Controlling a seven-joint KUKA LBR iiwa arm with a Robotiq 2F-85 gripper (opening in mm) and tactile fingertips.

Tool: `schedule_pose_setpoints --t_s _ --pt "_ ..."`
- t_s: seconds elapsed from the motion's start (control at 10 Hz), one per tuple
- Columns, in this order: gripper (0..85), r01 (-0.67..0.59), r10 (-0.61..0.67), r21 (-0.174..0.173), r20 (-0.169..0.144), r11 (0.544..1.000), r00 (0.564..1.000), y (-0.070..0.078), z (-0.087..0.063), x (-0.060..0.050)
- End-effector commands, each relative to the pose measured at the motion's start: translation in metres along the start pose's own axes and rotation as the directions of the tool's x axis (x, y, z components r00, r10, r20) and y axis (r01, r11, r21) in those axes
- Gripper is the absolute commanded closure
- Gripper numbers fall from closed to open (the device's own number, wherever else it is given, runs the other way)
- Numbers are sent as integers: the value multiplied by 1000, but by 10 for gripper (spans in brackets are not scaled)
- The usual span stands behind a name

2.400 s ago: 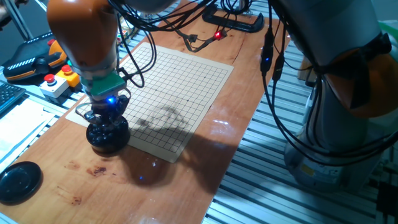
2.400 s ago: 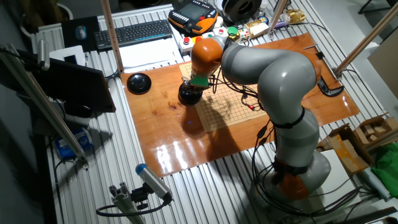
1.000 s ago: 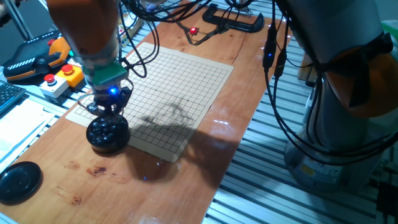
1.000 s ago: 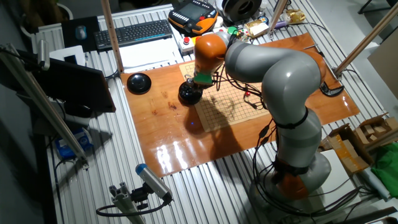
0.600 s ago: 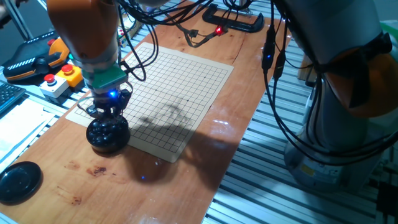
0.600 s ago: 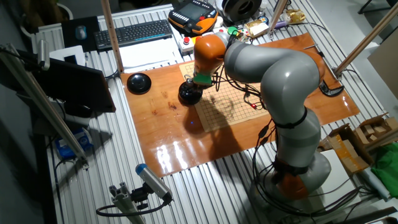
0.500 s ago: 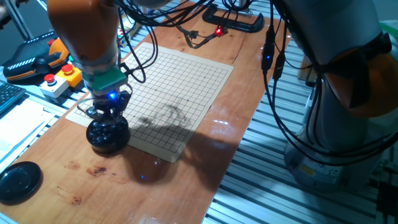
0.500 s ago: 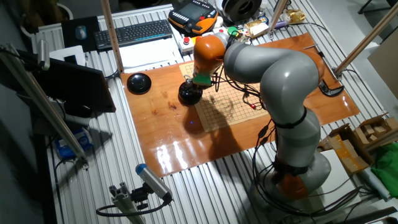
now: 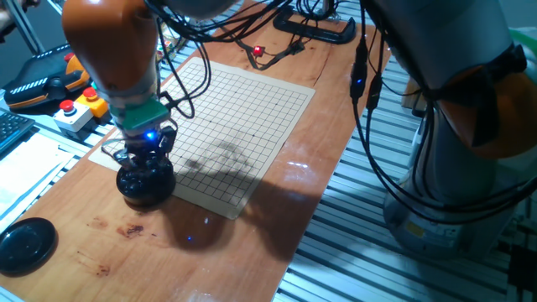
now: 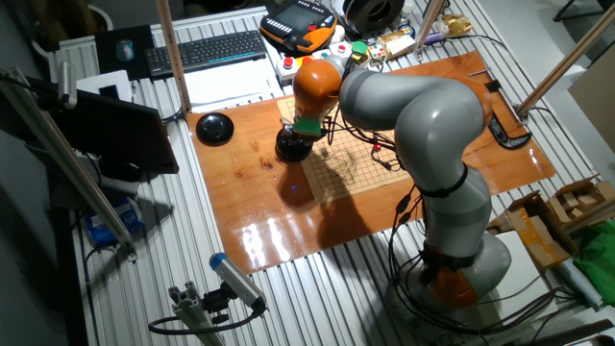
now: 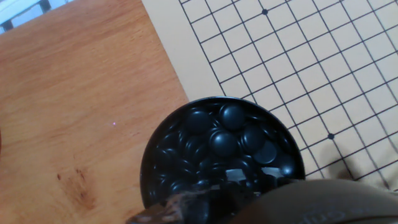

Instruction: Play the first move as black on the 3-4 point in the upper right corner of the Go board

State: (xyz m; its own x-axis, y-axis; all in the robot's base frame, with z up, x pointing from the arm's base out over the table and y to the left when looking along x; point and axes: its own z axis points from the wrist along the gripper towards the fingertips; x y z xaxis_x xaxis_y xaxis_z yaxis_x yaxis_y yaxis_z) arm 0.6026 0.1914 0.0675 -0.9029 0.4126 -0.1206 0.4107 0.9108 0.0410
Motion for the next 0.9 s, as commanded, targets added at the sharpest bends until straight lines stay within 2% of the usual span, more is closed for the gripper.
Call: schedule_pose_setpoints --t_s 0.0,0.8 --pt "437 1 -1 2 -7 1000 1000 0 1 0" --pt "443 4 -4 10 5 1000 1000 1 9 6"
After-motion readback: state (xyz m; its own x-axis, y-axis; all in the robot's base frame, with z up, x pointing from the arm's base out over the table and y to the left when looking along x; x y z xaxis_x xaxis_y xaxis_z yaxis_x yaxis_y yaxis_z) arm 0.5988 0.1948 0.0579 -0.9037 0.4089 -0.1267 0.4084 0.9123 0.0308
